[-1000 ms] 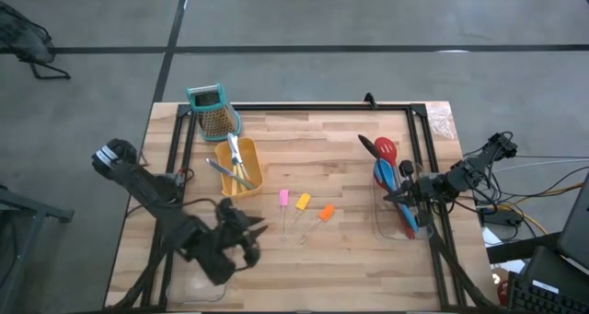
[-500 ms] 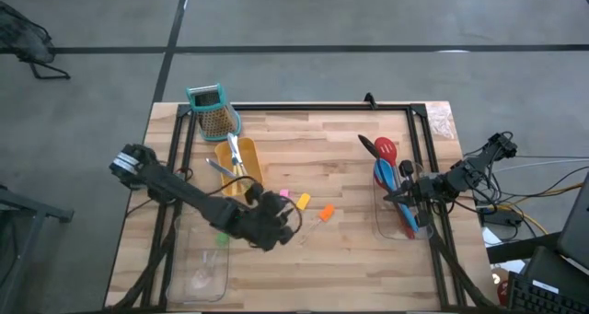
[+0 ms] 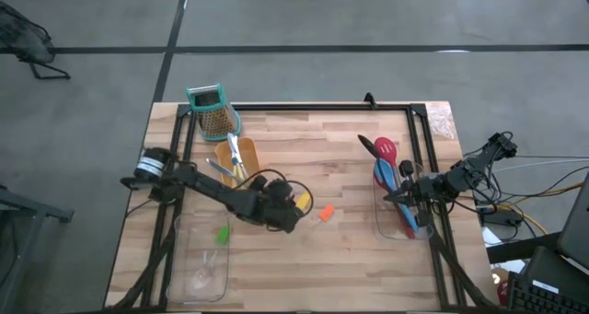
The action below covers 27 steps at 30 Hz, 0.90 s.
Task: Pick & Place Kitchen Items
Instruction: Put the yellow spatula into the left transparent bin
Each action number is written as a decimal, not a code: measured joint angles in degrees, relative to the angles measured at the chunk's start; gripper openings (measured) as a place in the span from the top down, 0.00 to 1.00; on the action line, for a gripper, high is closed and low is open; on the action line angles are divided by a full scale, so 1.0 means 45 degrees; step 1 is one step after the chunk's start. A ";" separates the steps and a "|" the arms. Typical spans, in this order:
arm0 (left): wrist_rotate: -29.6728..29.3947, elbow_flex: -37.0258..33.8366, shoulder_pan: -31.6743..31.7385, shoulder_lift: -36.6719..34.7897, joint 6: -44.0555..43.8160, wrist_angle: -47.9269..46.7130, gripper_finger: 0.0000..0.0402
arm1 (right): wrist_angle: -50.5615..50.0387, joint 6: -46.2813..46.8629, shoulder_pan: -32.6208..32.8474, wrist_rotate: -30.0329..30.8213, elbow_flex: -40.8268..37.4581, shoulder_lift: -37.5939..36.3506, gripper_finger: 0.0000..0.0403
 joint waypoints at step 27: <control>0.1945 0.0044 0.0620 0.1307 -0.1444 -0.0875 0.50 | -0.0007 0.0001 0.0003 -0.0001 0.0000 0.0000 0.98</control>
